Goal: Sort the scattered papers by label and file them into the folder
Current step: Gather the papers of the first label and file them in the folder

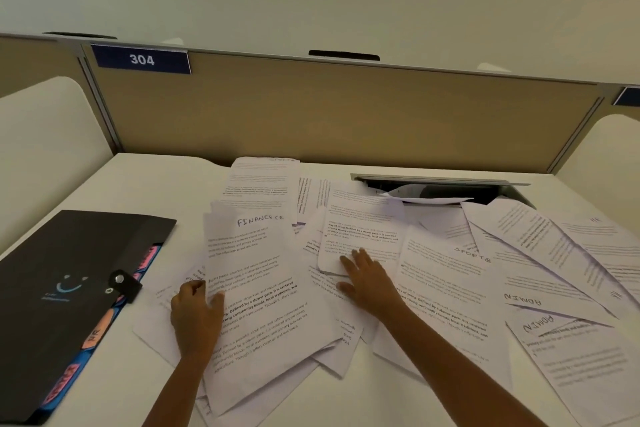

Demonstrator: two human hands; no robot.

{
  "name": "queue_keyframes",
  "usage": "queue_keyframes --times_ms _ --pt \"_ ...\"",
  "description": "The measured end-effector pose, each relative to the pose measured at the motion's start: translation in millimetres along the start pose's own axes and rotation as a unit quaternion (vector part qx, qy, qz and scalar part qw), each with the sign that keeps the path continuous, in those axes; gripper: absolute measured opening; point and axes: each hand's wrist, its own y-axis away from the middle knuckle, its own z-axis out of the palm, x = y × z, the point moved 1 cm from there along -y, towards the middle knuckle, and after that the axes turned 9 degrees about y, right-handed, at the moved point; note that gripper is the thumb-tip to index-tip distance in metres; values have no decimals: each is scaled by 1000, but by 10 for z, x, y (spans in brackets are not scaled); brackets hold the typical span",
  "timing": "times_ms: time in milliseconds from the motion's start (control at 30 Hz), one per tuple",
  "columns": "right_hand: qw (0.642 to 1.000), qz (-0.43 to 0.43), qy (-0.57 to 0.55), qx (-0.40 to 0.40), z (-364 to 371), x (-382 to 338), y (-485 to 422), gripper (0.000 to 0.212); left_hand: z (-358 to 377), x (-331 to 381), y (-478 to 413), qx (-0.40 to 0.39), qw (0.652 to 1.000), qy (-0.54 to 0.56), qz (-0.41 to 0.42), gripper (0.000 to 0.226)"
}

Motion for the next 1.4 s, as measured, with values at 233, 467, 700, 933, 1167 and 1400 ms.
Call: queue_keyframes --times_ms 233,467,700,933,1167,1400 --pt "998 2 61 -15 130 137 -101 54 -41 -34 -48 -2 1000 13 -16 43" --pt "998 23 39 36 105 289 -24 77 -51 -31 -32 -5 1000 10 -4 41" --pt "927 251 -229 158 -79 661 209 56 -80 -9 -28 -18 999 21 -16 45" --pt "824 392 -300 277 -199 1044 485 50 -21 108 -51 -62 990 118 -34 37" --pt "891 278 -228 279 -285 1062 602 28 87 294 -23 -109 981 152 -51 32" --pt "972 223 -33 65 -96 1102 656 47 -189 158 -176 -108 984 128 -57 31"
